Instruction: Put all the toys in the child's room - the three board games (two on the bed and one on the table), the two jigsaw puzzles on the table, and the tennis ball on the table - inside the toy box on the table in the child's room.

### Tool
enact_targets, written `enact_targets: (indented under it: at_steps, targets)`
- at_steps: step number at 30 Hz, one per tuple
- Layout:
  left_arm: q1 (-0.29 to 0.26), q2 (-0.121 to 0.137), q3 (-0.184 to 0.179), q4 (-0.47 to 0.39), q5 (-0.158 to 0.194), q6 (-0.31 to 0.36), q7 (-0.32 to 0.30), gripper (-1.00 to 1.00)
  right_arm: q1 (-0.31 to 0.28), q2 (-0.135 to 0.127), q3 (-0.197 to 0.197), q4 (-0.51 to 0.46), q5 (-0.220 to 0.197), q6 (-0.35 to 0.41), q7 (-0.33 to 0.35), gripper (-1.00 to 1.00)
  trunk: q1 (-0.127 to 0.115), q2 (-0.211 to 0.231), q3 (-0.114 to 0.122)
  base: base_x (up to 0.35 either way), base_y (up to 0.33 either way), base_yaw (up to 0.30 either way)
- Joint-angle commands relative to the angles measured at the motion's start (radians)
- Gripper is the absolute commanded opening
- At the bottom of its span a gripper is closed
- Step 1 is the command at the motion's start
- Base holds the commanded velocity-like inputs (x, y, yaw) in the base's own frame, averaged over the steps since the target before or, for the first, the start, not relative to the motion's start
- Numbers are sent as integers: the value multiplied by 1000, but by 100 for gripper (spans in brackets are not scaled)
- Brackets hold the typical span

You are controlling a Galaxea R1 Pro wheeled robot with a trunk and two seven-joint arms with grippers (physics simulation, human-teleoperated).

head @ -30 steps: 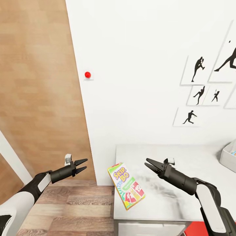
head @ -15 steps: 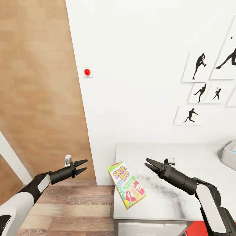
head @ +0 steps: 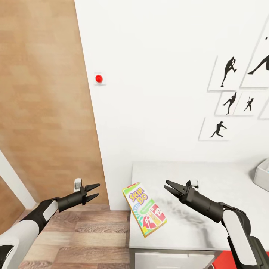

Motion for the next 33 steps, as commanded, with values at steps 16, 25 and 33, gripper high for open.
enact_targets:
  at_steps: [16,25,33]
  targets:
    - [-1,14,4,1,-6,0,2,100,-214,5,85,15,-23,4,-234,100,61,-113,-51,0,0,0]
    - [-1,12,4,1,-6,-1,7,100,-413,2,109,138,-123,4,-448,100,96,-176,-80,0,0,0]
    - [-1,10,2,1,-6,0,8,100,-439,-10,113,178,-190,4,-526,100,127,-232,-105,0,0,0]
